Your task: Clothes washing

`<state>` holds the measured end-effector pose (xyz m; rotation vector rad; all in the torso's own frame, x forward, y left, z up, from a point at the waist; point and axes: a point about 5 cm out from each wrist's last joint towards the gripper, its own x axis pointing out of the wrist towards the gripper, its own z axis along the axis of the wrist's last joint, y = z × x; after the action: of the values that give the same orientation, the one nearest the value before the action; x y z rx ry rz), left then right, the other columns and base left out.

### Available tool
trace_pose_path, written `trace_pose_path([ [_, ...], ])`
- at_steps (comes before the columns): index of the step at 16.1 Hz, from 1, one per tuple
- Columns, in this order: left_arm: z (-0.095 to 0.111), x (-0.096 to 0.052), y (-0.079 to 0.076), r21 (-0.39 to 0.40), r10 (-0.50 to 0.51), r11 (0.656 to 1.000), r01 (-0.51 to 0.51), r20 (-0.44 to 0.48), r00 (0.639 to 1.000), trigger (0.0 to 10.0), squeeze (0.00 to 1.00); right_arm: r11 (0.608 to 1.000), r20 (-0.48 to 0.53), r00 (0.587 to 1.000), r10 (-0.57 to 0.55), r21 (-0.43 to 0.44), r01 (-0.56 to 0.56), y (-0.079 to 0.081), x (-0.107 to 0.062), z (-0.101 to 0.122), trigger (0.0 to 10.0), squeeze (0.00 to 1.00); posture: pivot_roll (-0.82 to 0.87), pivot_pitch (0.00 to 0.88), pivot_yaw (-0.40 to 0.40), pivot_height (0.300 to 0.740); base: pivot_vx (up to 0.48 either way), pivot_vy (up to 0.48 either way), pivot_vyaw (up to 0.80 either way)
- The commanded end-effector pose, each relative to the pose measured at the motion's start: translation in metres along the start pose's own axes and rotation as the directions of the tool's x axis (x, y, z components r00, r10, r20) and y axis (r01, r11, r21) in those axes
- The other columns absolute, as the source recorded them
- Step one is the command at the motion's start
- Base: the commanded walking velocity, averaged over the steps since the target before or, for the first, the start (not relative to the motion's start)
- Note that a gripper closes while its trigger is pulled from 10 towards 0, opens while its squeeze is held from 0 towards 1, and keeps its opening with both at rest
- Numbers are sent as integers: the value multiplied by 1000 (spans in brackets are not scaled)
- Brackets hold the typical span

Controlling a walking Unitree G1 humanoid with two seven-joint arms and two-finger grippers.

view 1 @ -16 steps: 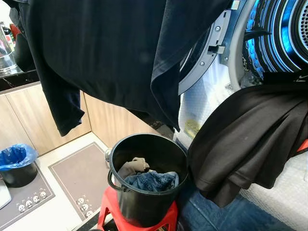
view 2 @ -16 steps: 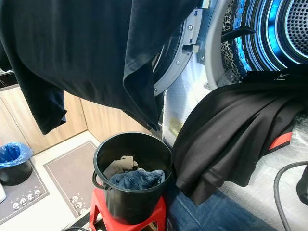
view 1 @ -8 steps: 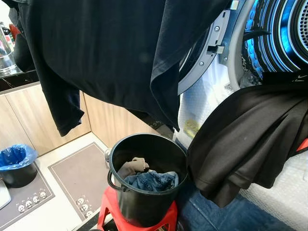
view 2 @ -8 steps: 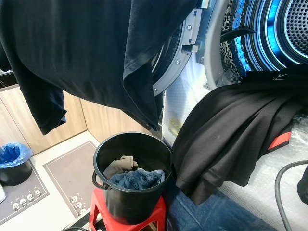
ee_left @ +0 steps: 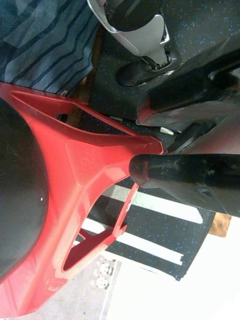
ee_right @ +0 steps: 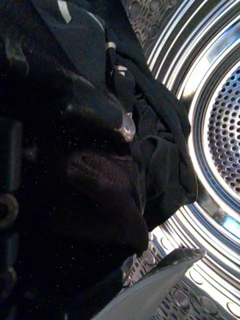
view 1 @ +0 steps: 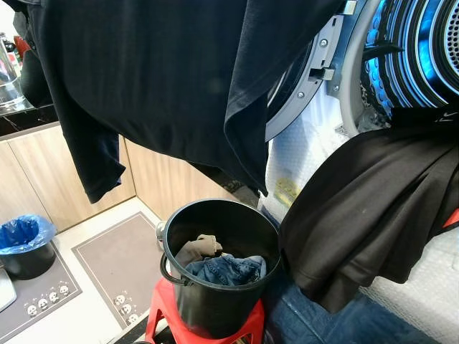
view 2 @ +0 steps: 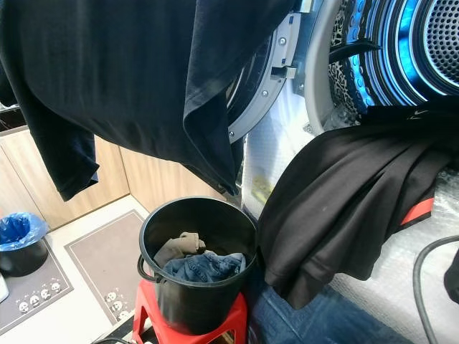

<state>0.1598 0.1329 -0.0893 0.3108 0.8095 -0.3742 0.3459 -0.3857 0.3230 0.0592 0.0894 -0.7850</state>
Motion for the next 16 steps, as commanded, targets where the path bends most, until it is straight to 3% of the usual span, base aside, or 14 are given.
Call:
trace_pose_path([
  [1, -28, -8, -8, -10, -23, 1000, 22, -123, 992, 10000, 0, 1000, 4, 1000, -7, -24, 8, -7, 0, 3, 10000, 1000, -24, 5, -87, 740, 0, 0, 0],
  [3, -27, -8, -8, -11, -24, 1000, 22, -123, 992, 10000, 0, 999, -2, 1000, 5, -50, -5, -4, 0, 1, 10000, 1000, -24, 5, -87, 740, 0, 0, 0],
  [4, -26, -7, -8, -10, -24, 1000, 23, -120, 993, 10000, 0, 997, -16, 1000, 26, -74, -27, -1, -1, 0, 10000, 0, -25, 4, -86, 740, 0, 0, 0],
  [10, -27, -8, -6, -11, -17, 1000, 16, -122, 992, 10000, 0, 996, -42, 999, 2, -91, -6, -4, -1, -2, 10000, 0, -22, 5, -88, 740, 0, 0, 0],
  [12, -28, -8, -6, -11, -18, 1000, 16, -125, 992, 10000, 0, 995, 44, 998, -37, -95, 41, -11, -1, 8, 10000, 0, -24, 8, -89, 740, 0, 0, 0],
  [16, -27, -8, -7, -13, -19, 1000, 18, -122, 992, 10000, 0, 1000, 122, 993, 10, 22, -13, -8, -3, 17, 10000, 0, -23, 9, -87, 740, 0, 0, 0],
])
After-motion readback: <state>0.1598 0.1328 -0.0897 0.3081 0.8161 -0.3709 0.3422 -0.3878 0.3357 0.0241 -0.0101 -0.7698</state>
